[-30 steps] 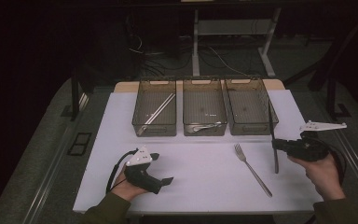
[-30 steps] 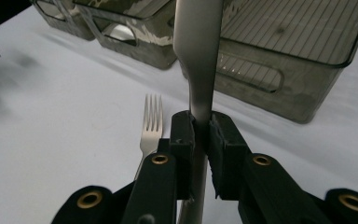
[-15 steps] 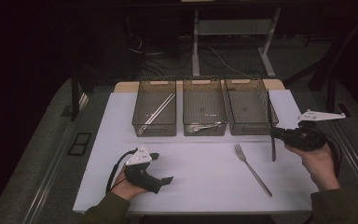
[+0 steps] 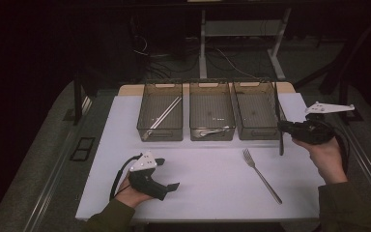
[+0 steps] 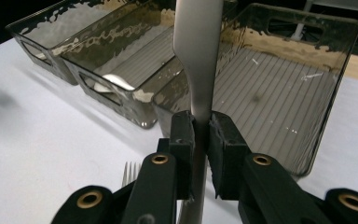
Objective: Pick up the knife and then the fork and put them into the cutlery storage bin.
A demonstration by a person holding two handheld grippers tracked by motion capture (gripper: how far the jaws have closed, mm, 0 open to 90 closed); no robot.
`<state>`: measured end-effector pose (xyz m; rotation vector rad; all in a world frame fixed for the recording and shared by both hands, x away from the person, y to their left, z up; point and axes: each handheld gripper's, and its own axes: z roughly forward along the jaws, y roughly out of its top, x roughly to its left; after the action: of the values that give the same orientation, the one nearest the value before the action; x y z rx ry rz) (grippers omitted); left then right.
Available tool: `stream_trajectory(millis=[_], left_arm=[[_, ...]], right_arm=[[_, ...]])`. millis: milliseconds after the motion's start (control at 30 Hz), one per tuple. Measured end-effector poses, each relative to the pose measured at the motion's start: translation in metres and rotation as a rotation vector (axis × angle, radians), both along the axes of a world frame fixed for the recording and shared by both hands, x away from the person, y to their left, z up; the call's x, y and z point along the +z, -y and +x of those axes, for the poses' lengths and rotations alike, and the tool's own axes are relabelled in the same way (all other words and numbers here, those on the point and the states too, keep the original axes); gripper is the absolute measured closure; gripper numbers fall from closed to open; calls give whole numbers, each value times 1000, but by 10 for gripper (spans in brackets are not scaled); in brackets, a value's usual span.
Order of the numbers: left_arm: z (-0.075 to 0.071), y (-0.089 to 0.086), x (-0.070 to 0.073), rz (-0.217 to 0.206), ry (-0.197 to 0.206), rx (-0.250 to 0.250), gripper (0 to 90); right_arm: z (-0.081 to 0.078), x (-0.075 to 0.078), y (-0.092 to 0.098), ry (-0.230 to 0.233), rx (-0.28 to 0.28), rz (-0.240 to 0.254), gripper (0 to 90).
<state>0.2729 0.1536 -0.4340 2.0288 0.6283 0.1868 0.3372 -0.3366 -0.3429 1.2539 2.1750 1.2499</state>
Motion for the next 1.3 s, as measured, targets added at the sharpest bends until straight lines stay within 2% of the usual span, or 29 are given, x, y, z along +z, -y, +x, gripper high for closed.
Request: stream_trajectory(millis=[67,400,800,1100,1200,1300], left_arm=[[-1,0,0,-3,-9,3,0],[-1,0,0,-11,-1,5,0],[-1,0,1,-16,1,3,0],[-1,0,1,-14,5,-4,0],[-1,0,1,-16,0,-4,0],[-1,0,1,-16,0,-7,0]], right_arm=[[4,4,-1,5,-3,-7,802],[30,21,-6,27,-20,-21,802],[68,35,-8,49,-56,-37,801],[98,31,-14,52,-101,-72,801],[107,25,-13,40,-116,-85,801],[115,14,-13,6,-135,-110,801]])
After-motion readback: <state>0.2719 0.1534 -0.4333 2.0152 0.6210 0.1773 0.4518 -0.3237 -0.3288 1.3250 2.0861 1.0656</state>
